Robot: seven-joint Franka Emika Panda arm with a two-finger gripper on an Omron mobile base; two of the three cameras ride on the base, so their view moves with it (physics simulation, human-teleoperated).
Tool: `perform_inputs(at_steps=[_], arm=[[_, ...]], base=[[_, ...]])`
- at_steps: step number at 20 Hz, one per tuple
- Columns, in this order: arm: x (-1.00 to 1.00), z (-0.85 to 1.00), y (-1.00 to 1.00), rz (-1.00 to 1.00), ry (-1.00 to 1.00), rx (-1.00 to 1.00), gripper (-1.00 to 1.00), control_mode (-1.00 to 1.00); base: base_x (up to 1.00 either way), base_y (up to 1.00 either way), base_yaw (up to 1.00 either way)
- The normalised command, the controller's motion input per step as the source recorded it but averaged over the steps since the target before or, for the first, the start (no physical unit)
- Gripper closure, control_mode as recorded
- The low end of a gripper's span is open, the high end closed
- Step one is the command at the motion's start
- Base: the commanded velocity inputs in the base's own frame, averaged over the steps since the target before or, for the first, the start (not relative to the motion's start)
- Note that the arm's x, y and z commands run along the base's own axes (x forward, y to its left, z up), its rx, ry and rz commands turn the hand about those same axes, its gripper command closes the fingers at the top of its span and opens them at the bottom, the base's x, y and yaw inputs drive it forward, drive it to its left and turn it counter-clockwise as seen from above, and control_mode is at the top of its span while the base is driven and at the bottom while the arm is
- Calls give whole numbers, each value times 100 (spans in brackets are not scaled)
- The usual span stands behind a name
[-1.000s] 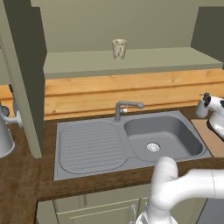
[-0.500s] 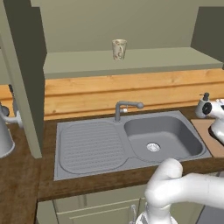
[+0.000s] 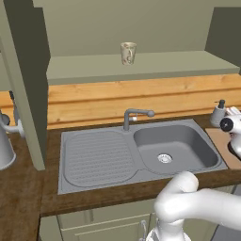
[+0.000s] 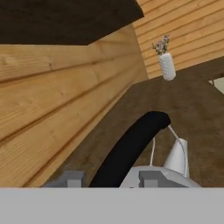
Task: Pick the kettle from the counter and place it on the tray. Then pick the mug from the cabinet and place it on the tray. Then close the cabinet doors.
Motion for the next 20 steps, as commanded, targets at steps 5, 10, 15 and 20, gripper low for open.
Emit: perform_inputs(at_steps=[5, 10, 15, 20], arm=[[19, -11, 14, 14, -5, 0, 100, -100], [5, -17, 16, 7, -3, -1, 100, -100], [15, -10, 9, 0, 0, -4, 100, -100], [32, -15, 9, 0, 0, -8, 100, -100]], base=[[0, 0, 0], [0, 0, 0], [0, 0, 0], [0, 0, 0]])
